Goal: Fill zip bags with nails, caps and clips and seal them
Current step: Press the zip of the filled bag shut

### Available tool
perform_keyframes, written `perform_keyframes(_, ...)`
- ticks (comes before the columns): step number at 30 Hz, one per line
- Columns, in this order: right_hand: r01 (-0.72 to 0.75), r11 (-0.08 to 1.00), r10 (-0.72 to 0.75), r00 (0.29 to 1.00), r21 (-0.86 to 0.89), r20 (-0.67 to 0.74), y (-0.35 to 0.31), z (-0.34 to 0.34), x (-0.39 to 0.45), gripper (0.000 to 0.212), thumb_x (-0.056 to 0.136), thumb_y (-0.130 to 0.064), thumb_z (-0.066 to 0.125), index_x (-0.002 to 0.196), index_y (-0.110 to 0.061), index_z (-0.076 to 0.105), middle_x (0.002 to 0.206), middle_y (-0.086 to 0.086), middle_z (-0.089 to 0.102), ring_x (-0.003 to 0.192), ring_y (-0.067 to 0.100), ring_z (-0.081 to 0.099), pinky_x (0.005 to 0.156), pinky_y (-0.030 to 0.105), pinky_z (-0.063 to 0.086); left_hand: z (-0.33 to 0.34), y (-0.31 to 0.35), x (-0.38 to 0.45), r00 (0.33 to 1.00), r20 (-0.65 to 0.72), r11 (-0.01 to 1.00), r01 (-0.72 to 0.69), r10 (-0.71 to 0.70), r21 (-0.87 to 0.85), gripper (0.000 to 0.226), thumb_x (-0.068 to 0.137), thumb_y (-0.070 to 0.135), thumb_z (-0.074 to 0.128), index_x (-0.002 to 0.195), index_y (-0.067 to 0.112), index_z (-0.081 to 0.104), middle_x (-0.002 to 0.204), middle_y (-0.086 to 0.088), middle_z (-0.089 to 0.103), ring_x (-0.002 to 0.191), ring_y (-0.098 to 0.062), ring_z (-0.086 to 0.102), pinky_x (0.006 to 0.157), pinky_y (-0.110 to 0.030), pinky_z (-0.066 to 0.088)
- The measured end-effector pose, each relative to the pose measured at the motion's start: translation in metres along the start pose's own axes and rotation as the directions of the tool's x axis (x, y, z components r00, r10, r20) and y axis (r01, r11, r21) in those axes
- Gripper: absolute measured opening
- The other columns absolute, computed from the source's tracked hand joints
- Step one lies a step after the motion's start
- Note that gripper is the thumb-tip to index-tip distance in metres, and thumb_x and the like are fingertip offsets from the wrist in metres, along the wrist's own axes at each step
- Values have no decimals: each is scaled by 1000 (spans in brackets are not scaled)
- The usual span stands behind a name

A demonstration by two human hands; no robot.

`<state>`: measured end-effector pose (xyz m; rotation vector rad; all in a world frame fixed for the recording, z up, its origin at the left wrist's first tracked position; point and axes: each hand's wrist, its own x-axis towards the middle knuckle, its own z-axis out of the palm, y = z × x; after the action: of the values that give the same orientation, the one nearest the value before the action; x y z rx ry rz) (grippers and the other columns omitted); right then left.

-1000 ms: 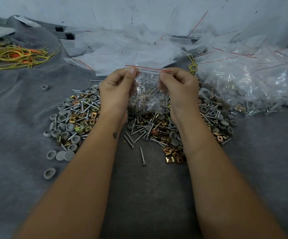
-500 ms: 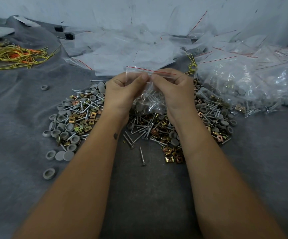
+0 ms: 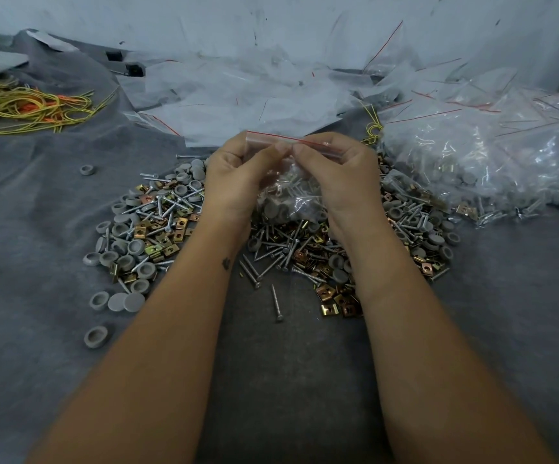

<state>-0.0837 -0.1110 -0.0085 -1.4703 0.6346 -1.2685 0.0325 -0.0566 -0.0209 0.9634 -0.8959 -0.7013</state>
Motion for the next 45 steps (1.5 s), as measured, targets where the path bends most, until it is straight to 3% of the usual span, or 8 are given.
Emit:
perform_keyframes(6,31,998,-29,999,52,-46,2,-10,5,12,82,-1,71,82,-13,72,67,-4,69,65,9,63,67,24,53,-3,3,3,996,-77,999,45,-46,-10,30,90,13,64,63,24,71,76,8,73,68,-3,63,61,-18,50)
perform_keyframes(14,-107,974,90,991,199,94,6,-6,3,22,96,-26,58,93,-16,77,94,9,75,84,22,72,76,33,58,-6,0,4,988,-78,976,117,-133,-182,37,91,40,54,103,10,71,107,-18,72,101,-37,68,91,-52,54)
perform_keyframes(20,29,948,34,981,-317,190,4,-8,1,15,86,-14,70,95,-25,76,90,-10,75,85,6,69,79,24,55,-3,-1,3,998,19,996,54,-53,-68,37,101,46,36,118,38,68,114,-2,72,106,-18,68,78,-28,58)
perform_keyframes(26,21,996,-34,990,-92,-135,-24,-21,8,17,88,-11,67,84,-26,74,79,-9,73,74,3,66,69,20,54,16,9,-9,981,186,973,19,-62,229,26,95,13,56,116,27,65,97,9,73,87,-10,70,64,-17,54)
perform_keyframes(35,-217,936,74,892,-278,-447,-60,-130,58,5,88,-26,70,89,-22,73,57,-7,64,46,0,51,52,16,41,117,11,48,954,164,920,183,-251,347,25,87,14,72,110,12,63,96,-10,70,66,-11,68,58,-24,58)
perform_keyframes(40,-204,979,145,768,-24,-624,-72,-165,99,56,92,-18,63,143,-16,40,96,4,65,71,14,65,73,28,55,168,-4,71,904,275,945,315,-326,86,60,96,22,60,148,28,30,151,2,37,133,-19,44,101,-40,43)
perform_keyframes(42,-301,946,161,762,-123,-627,-64,-167,97,74,91,-24,62,152,-24,21,135,9,50,109,20,58,95,35,46,170,-14,64,902,270,941,325,-338,93,58,96,21,58,147,32,32,153,2,35,135,-18,41,104,-39,38)
perform_keyframes(45,-342,884,76,780,-320,-621,-43,-148,75,69,90,-20,57,150,-26,25,151,1,23,112,15,48,85,31,44,154,-23,45,936,191,955,285,-295,77,43,94,15,57,132,33,50,134,6,55,114,-5,57,91,-26,47)
